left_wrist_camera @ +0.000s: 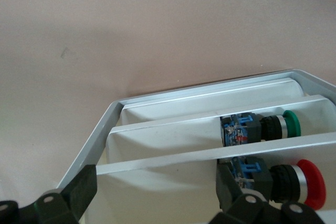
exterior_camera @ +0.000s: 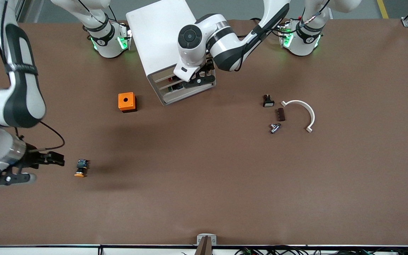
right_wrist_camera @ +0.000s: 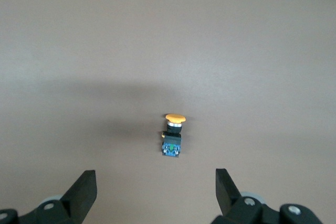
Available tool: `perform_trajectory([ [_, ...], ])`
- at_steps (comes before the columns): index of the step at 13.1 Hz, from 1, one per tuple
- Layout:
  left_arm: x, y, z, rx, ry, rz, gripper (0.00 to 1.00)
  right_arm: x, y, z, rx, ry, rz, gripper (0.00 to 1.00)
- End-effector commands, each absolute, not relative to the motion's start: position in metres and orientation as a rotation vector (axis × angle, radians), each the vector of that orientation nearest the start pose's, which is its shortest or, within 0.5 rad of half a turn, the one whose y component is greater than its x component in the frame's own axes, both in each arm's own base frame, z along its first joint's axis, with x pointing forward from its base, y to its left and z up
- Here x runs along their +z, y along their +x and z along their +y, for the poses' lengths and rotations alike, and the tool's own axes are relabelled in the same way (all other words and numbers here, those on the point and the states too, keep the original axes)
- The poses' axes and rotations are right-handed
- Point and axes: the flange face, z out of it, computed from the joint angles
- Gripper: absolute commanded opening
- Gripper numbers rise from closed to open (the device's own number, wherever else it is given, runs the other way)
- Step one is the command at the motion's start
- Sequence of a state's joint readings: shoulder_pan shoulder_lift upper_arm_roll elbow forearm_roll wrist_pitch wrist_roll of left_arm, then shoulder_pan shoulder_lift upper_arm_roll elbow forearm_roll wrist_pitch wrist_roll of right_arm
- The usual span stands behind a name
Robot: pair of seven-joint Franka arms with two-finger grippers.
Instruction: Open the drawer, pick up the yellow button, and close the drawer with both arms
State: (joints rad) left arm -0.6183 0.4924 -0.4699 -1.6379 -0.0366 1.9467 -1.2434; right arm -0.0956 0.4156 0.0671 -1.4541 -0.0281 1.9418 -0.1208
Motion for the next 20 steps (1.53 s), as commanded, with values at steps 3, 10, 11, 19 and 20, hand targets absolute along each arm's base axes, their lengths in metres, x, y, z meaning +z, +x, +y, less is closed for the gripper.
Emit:
perform_trajectory([
  [3,0.378,0.38,-0.53,0.444,-3.015,-0.476,1.0,0.546,0.649,-0.02,-0.213,-3.144,-0.047,1.0],
  [10,0.517,0.533,-0.372,0.073,-3.061,-0.706,1.0,0.626,0.587,0.002,-0.13,-3.151,0.106,1.0],
  [11,0.531,0.538,-0.357,0.043,-3.083,-0.644,1.0,0.634,0.58,0.005,-0.123,-3.151,0.13,1.0],
  [19,0.597,0.587,-0.142,0.002,-3.089,-0.342,1.0,0.652,0.552,0.029,-0.171,-3.136,0.27,1.0],
  [20,0.597,0.587,-0.123,0.046,-3.086,-0.281,1.0,0.649,0.548,0.027,-0.171,-3.137,0.276,1.0],
])
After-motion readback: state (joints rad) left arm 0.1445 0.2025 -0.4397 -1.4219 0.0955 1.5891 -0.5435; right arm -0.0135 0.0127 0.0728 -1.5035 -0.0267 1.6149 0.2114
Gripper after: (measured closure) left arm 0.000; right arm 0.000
